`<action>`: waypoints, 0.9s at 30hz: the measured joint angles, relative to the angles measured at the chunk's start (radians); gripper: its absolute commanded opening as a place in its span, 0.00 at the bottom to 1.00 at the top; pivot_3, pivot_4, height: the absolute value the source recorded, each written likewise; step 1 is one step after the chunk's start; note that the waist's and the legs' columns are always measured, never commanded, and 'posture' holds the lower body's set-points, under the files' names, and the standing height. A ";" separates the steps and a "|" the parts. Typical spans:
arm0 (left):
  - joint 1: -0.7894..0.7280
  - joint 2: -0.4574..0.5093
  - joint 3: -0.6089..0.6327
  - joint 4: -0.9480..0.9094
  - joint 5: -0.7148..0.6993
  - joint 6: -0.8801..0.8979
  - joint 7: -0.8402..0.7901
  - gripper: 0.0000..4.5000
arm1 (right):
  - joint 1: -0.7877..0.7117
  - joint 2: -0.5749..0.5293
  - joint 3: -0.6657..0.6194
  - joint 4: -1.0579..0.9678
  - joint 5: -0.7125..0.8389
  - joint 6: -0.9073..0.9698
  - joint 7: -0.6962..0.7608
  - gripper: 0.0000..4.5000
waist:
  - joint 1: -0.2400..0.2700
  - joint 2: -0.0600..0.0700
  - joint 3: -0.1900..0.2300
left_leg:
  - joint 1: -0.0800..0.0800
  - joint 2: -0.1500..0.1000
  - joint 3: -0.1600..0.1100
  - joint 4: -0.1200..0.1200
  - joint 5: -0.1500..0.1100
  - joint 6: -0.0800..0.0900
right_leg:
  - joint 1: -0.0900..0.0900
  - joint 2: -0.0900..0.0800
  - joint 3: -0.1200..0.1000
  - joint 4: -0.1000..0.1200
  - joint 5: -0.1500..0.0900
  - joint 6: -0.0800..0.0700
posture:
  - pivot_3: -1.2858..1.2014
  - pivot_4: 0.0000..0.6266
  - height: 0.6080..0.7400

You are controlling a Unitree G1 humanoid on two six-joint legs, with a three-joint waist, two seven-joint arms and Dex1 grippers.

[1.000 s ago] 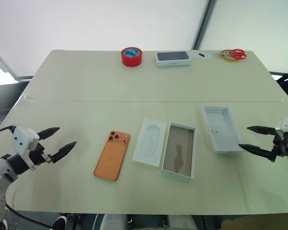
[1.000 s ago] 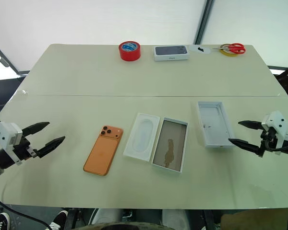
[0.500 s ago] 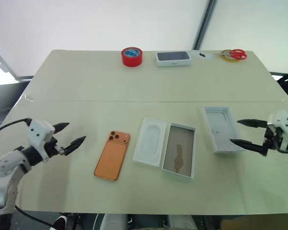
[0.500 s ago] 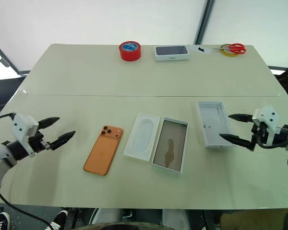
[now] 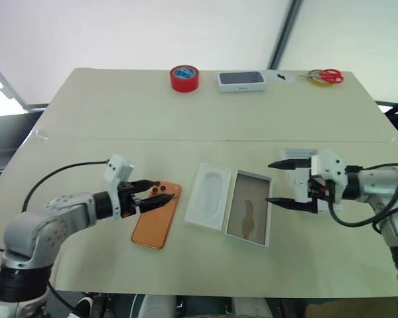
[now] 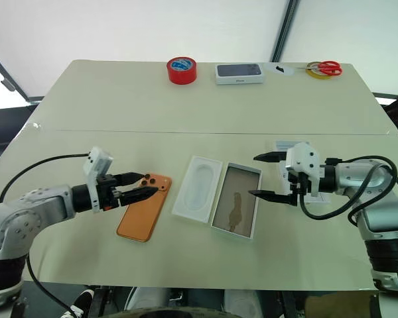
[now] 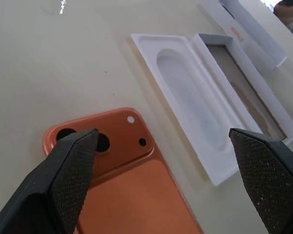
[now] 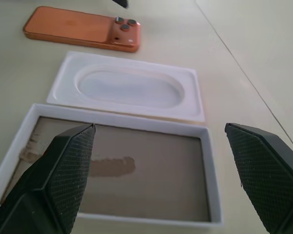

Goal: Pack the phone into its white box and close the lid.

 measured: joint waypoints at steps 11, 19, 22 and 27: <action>-0.169 -0.193 -0.096 0.119 0.016 0.133 0.164 1.00 | -0.020 0.009 0.029 -0.004 -0.005 0.015 -0.036 0.99 | 0.000 -0.001 0.000 | 0.000 0.000 0.000 0.001 0.000 0.000 | 0.001 0.001 0.000 0.000 0.000 0.000 | 0.52 0.24 0.92; -0.241 -0.261 -0.104 0.180 0.021 0.217 0.198 1.00 | -0.021 0.021 0.030 -0.004 -0.009 0.017 -0.065 0.99 | 0.000 -0.001 0.000 | 0.000 0.000 0.000 0.001 0.001 -0.001 | 0.001 0.002 0.000 0.000 0.000 0.000 | 0.52 0.24 0.92; -0.267 -0.283 -0.101 0.208 0.022 0.245 0.210 1.00 | -0.021 0.027 0.031 -0.004 -0.009 0.017 -0.074 0.99 | 0.001 -0.001 0.000 | 0.001 0.000 0.000 0.001 0.001 -0.001 | 0.001 0.002 0.000 0.000 0.000 0.000 | 0.52 0.24 0.92; -0.287 -0.335 -0.104 0.228 0.025 0.305 0.229 1.00 | -0.021 0.028 0.031 -0.004 -0.011 0.017 -0.081 0.99 | 0.001 -0.001 0.000 | 0.001 0.000 0.000 0.001 0.001 -0.001 | 0.001 0.002 0.000 0.000 0.000 0.001 | 0.52 0.24 0.92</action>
